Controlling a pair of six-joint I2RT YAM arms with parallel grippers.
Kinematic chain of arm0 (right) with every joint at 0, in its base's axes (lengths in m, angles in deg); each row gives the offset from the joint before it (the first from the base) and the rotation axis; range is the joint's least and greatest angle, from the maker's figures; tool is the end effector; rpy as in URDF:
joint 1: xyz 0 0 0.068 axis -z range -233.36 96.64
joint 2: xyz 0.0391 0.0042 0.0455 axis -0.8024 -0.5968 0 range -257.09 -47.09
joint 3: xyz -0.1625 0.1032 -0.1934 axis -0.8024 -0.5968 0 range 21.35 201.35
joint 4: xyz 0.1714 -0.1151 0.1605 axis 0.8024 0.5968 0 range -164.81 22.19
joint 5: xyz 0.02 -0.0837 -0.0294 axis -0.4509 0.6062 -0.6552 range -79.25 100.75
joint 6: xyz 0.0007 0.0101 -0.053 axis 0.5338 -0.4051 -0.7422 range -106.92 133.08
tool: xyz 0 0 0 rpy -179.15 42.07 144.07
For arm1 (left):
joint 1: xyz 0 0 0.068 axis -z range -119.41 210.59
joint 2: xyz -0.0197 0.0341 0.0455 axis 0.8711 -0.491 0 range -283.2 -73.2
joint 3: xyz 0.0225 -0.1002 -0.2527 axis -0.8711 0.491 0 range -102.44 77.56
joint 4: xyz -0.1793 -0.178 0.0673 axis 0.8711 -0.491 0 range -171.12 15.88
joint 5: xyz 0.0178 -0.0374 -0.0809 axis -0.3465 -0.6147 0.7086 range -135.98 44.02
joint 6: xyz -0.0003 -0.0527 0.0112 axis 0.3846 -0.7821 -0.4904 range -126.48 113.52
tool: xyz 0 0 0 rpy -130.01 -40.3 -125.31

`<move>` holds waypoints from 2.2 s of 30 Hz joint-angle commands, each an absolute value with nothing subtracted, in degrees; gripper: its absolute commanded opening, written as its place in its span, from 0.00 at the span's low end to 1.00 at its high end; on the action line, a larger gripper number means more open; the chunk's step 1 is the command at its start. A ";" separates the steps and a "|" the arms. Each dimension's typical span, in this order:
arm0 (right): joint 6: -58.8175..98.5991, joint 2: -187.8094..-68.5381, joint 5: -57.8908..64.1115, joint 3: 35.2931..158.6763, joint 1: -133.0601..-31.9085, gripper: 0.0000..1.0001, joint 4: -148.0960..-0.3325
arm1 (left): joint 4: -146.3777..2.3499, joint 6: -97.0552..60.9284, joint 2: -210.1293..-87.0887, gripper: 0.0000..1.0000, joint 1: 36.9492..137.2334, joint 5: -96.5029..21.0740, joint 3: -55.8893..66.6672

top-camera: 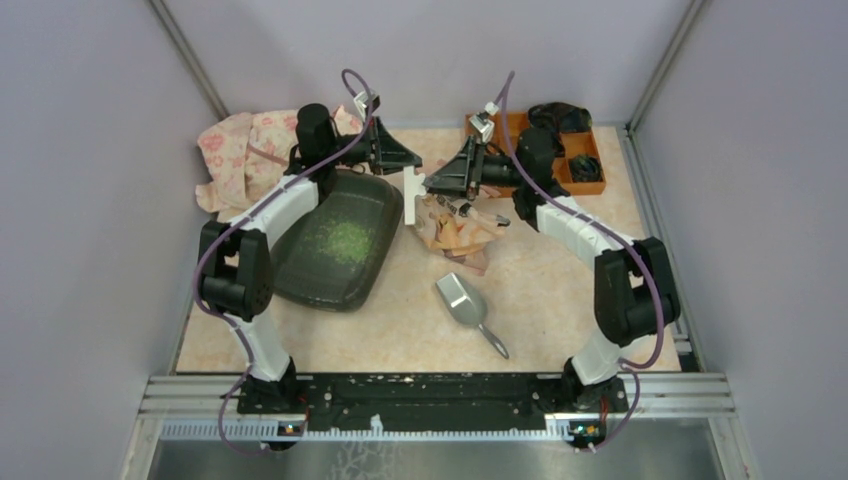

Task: Fill the litter box with clean litter
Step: Pick up the clamp at the center of the board.

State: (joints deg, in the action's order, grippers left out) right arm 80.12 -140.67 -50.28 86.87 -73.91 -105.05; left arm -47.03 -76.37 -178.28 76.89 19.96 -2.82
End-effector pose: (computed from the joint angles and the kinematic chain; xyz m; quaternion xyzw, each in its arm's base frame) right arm 0.3376 0.1598 0.3182 -0.1003 0.6934 0.6837 0.2043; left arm 0.3985 -0.1504 0.3243 0.0887 0.6954 -0.6888 0.1848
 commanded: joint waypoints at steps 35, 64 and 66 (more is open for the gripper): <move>69.87 -141.24 -47.53 95.17 -76.25 0.00 -92.71 | -59.45 -66.44 -178.62 0.47 77.90 20.78 -11.70; 82.15 -139.40 -48.05 87.87 -75.44 0.00 -110.01 | -55.12 -68.39 -176.33 0.57 73.53 19.80 -8.77; 82.37 -139.69 -48.34 88.50 -75.37 0.00 -110.18 | -55.37 -67.66 -175.47 0.58 73.56 19.98 -7.53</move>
